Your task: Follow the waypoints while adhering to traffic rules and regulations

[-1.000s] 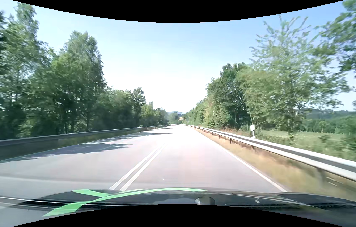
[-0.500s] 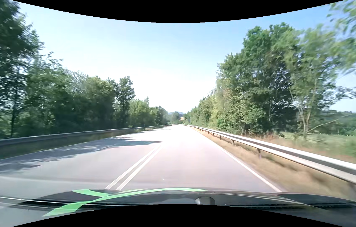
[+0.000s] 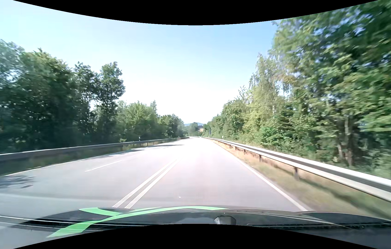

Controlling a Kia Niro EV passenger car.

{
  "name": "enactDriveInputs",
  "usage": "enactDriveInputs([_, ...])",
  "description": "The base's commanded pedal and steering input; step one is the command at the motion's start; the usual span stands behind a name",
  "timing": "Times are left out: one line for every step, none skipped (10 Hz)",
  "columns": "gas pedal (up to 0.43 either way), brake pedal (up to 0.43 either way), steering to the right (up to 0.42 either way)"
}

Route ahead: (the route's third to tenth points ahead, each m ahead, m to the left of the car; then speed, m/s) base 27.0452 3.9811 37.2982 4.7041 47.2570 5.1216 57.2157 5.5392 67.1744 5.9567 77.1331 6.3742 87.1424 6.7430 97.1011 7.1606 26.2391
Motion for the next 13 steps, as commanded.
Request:
enactDriveInputs([0.268, 0.0, -0.006])
enactDriveInputs([0.268, 0.0, -0.006])
enactDriveInputs([0.26, 0.0, -0.006])
enactDriveInputs([0.26, 0.0, -0.006])
enactDriveInputs([0.26, 0.0, -0.006])
enactDriveInputs([0.248, 0.0, -0.006])
enactDriveInputs([0.22, 0.0, -0.007])
enactDriveInputs([0.209, 0.0, -0.006])
enactDriveInputs([0.209, 0.0, -0.006])
enactDriveInputs([0.209, 0.0, -0.006])
enactDriveInputs([0.22, 0.0, -0.006])
enactDriveInputs([0.22, 0.0, -0.006])
enactDriveInputs([0.228, 0.0, -0.006])
